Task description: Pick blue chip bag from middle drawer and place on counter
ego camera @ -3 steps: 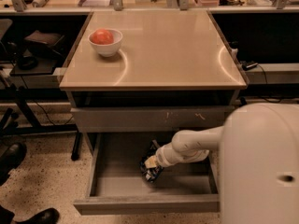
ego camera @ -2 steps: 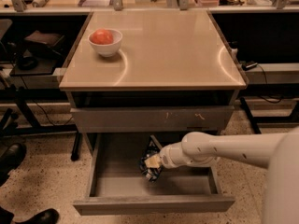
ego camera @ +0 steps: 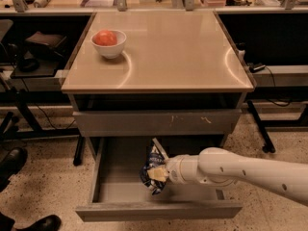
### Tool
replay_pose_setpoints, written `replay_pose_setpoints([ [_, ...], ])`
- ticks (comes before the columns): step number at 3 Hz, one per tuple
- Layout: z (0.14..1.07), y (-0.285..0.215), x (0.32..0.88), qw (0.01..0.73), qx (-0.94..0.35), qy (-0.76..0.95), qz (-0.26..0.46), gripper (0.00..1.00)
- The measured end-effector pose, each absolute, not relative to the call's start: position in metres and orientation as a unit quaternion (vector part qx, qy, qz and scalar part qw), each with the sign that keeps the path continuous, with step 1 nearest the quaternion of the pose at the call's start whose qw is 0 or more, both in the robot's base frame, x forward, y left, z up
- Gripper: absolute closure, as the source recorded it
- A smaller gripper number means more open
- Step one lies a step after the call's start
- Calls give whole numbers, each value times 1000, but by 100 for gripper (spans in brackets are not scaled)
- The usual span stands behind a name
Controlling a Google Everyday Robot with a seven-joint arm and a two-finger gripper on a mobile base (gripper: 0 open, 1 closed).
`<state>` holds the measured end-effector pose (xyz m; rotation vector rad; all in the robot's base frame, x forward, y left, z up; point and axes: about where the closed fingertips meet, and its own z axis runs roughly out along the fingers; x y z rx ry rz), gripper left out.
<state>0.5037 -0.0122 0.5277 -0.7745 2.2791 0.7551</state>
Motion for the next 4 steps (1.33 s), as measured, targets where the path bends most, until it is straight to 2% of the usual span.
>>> replay_pose_setpoints([
  [1,528,-12,504,304,-292,861,285,100],
  [2,562,-28,488,339,-281,862,250,100],
  [3,610,-50,442,391,-234,871,185,100],
  [4,624,-59,419,412,-240,868,140,100],
])
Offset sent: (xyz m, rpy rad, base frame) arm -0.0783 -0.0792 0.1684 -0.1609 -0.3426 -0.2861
